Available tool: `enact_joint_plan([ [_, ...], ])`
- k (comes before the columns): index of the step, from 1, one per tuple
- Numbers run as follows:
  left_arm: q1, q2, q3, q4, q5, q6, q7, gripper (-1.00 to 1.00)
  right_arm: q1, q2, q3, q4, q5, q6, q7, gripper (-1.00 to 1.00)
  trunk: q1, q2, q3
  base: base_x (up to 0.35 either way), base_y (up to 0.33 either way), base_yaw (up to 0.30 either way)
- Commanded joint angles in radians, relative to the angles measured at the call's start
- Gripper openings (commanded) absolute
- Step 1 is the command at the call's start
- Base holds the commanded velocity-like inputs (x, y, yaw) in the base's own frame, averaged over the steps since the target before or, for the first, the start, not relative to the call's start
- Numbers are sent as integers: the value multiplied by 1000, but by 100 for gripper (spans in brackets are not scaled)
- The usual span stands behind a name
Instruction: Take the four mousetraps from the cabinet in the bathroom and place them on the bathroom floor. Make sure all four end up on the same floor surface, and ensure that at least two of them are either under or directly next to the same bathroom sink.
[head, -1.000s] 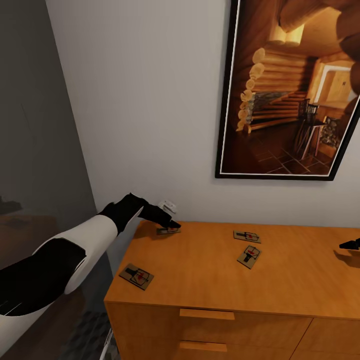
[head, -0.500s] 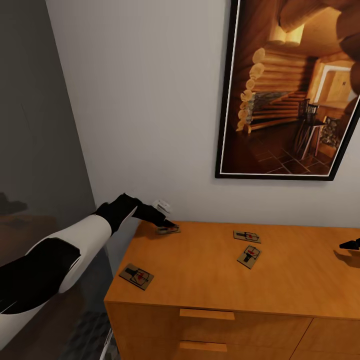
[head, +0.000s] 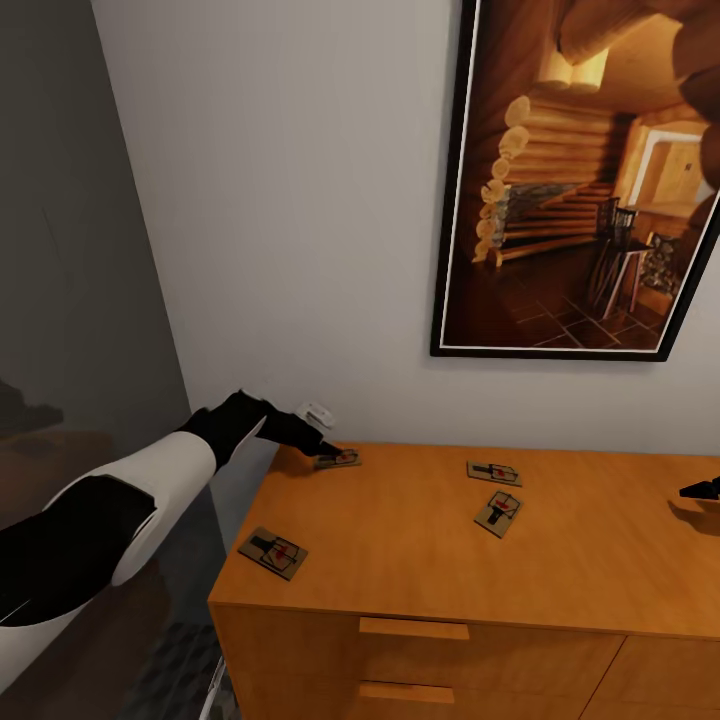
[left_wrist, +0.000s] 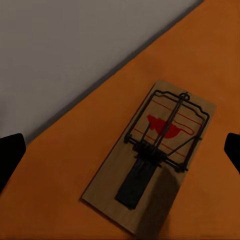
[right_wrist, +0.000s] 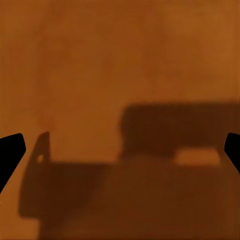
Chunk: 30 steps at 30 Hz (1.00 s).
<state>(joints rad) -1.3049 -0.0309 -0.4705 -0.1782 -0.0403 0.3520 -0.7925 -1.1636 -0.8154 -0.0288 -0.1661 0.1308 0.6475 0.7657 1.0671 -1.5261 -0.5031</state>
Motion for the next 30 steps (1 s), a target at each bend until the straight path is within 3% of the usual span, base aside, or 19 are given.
enact_joint_plan([
  [1, -1, 0, 5, 3, -4, 3, -4, 100, -1, 0, -3, -1, 10, 3, 7, 100, 0, -1, -1, 0, 0, 0],
  [30, -1, -13, 8, 23, -3, -15, 9, 100, -1, 1, -3, -1, 10, 3, 9, 100, 0, -1, -1, 0, 0, 0],
])
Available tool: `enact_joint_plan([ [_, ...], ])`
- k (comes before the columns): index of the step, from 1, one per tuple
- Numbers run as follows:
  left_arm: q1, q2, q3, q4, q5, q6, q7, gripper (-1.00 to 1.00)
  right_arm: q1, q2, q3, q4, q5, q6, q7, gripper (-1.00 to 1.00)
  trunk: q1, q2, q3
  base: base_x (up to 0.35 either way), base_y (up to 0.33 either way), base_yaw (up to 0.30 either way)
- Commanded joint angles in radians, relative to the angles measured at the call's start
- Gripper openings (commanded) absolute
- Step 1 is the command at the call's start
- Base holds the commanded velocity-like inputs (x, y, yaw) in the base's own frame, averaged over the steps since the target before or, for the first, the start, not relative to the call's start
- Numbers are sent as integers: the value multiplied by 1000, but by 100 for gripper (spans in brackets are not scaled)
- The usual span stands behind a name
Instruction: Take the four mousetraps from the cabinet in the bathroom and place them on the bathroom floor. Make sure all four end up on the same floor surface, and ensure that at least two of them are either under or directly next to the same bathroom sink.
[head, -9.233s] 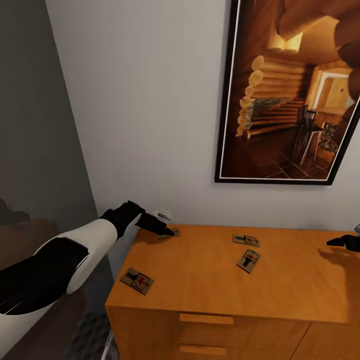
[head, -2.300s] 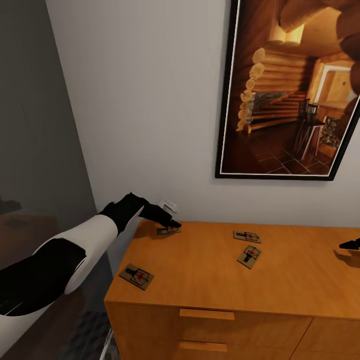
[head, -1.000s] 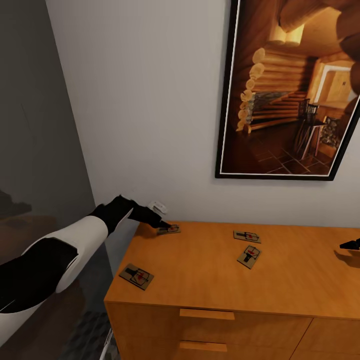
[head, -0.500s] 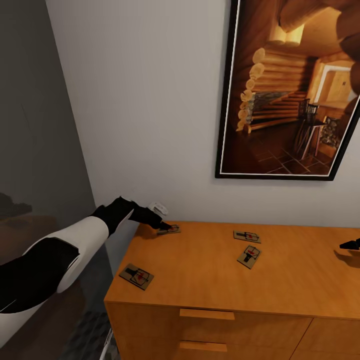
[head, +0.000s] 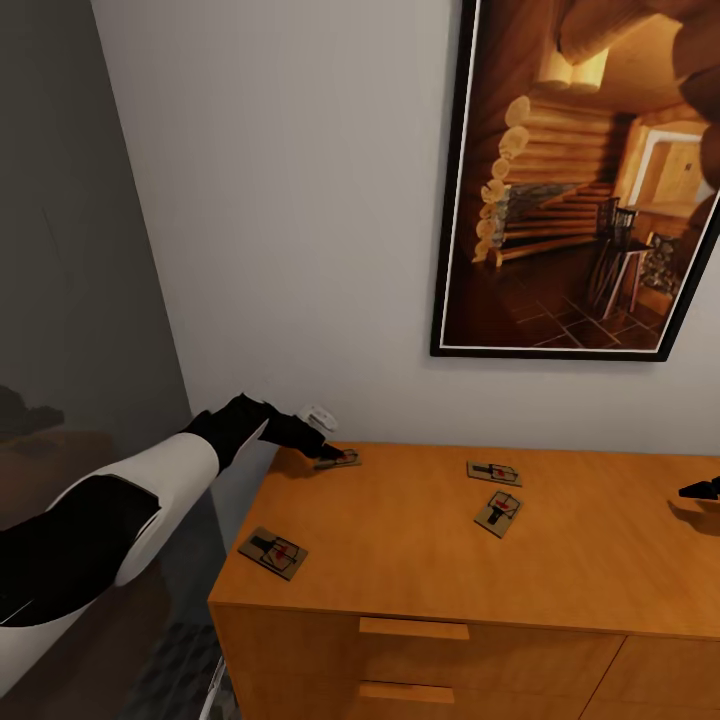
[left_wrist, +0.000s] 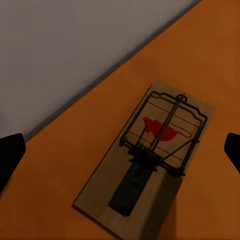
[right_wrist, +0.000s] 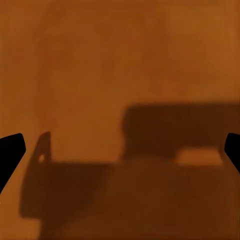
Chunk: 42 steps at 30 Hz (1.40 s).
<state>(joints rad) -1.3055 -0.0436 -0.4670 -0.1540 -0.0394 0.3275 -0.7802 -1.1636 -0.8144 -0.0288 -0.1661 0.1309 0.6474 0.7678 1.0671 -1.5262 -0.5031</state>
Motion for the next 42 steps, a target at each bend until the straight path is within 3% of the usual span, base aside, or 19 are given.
enact_joint_plan([
  [1, -1, 0, 5, -1, -4, 9, -3, 100, -1, 0, -3, -1, 10, 3, 7, 100, 0, -1, -1, 0, 0, 0],
  [22, -1, -29, 5, 58, -5, 6, 8, 100, -1, 0, -3, -1, 10, 3, 8, 100, 0, -1, -1, 0, 0, 0],
  [33, 0, -58, 5, 81, -4, 5, 108, 100, -1, -1, -3, -1, 10, 3, 9, 100, 0, -1, -1, 0, 0, 0],
  [42, 0, -64, 5, 91, -2, 5, 126, 100, -1, -1, -3, -1, 10, 3, 9, 100, 0, -1, -1, 0, 0, 0],
])
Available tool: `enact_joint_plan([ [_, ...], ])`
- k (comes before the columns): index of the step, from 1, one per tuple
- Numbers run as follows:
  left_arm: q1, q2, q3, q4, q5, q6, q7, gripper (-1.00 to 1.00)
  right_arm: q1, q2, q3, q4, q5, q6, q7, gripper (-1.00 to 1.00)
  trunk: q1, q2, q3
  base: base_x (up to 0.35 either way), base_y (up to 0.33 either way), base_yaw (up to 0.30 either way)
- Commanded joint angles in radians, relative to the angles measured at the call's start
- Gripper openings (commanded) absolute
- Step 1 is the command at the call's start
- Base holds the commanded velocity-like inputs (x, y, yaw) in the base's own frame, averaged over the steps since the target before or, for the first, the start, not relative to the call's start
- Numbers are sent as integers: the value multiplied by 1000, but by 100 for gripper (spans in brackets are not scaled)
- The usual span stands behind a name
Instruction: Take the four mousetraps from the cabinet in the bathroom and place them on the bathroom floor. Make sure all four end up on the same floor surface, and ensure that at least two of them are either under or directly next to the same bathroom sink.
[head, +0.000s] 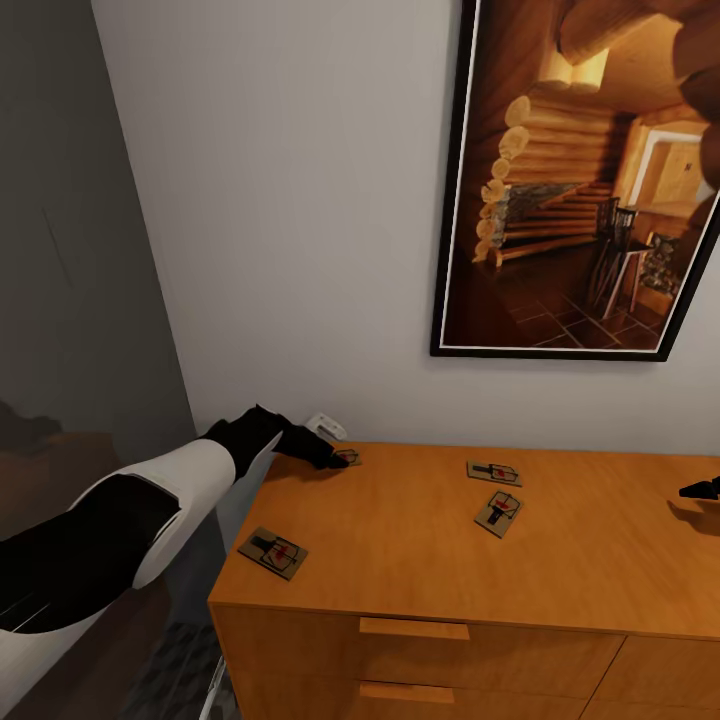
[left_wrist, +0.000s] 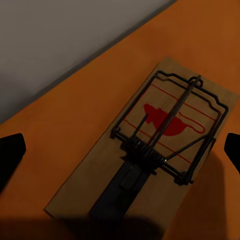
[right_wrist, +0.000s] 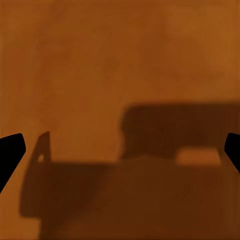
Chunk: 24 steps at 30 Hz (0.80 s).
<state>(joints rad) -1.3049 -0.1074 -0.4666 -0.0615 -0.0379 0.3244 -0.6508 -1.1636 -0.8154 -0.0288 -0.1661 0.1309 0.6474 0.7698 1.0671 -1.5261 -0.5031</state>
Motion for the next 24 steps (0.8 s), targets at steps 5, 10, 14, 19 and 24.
enact_joint_plan([
  [5, -1, 1, 5, 9, -4, 7, 0, 100, -1, 0, -3, -1, 10, 3, 6, 100, 0, -1, -1, 0, 0, 0],
  [10, -1, 1, 5, 15, -4, 6, 0, 100, -1, -1, -3, -1, 10, 3, 6, 100, 0, -1, -1, 0, 0, 0],
  [14, -1, 1, 5, 17, -3, 7, 0, 100, -1, -1, -3, -1, 10, 3, 6, 100, 0, -1, -1, 0, 0, 0],
  [19, -1, 0, 5, 19, -2, 10, 0, 100, -1, -1, -3, -1, 10, 3, 6, 100, 0, -1, -1, 0, 0, 0],
  [24, -1, -1, 5, 19, -1, 12, 0, 100, -1, -1, -3, -1, 10, 3, 6, 100, 0, -1, -1, 0, 0, 0],
])
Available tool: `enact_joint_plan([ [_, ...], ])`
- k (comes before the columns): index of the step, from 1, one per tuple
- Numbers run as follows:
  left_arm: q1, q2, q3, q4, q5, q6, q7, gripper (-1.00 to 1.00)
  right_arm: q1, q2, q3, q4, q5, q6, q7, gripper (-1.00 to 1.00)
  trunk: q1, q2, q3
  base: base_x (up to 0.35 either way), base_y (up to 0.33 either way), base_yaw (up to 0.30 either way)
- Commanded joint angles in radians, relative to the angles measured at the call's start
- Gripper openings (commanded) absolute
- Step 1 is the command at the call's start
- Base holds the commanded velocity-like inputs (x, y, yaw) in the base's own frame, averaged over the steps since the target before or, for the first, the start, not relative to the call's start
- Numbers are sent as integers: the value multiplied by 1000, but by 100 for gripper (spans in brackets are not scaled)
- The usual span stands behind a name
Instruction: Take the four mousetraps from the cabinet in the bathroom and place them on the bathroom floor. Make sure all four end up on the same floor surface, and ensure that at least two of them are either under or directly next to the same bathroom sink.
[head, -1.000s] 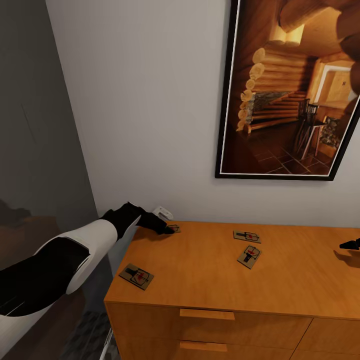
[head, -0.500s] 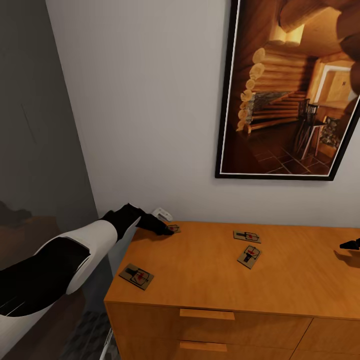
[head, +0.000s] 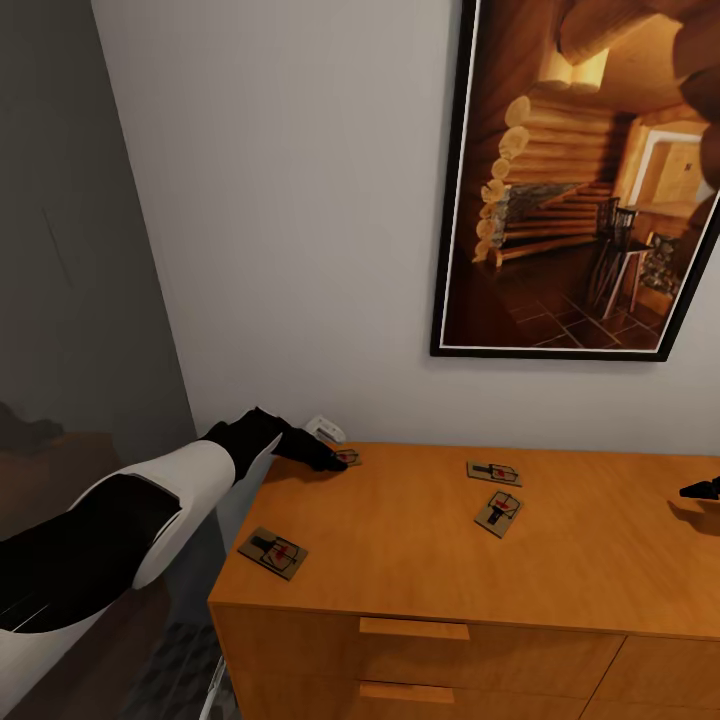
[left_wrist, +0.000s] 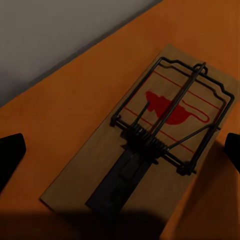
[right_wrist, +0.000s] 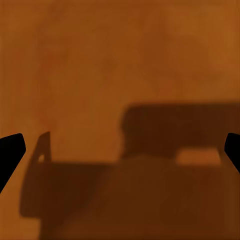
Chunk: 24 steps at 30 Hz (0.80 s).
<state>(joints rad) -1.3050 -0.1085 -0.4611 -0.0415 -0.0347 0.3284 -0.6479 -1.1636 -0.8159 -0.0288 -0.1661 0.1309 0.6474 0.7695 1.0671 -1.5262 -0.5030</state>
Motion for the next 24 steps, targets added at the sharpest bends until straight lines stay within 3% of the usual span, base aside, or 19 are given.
enact_joint_plan([
  [1, 0, 0, -1, -1, -4, 9, -3, 100, -1, 0, -3, -1, 10, 3, 7, 100, 0, -1, -1, 0, 0, 0],
  [18, 0, 0, -1, 1, -3, 14, -6, 100, -1, 0, -4, -1, 10, 3, 8, 100, 0, -1, -1, 0, 0, 0],
  [19, 0, 0, -1, 1, -3, 14, -6, -100, -1, 0, -4, -1, 10, 3, 8, 100, 0, -1, -1, 0, 0, 0],
  [24, 1, 0, 0, 2, -2, 18, -6, -100, -1, 0, -4, -1, 10, 3, 8, 100, 0, -1, -1, 0, 0, 0],
])
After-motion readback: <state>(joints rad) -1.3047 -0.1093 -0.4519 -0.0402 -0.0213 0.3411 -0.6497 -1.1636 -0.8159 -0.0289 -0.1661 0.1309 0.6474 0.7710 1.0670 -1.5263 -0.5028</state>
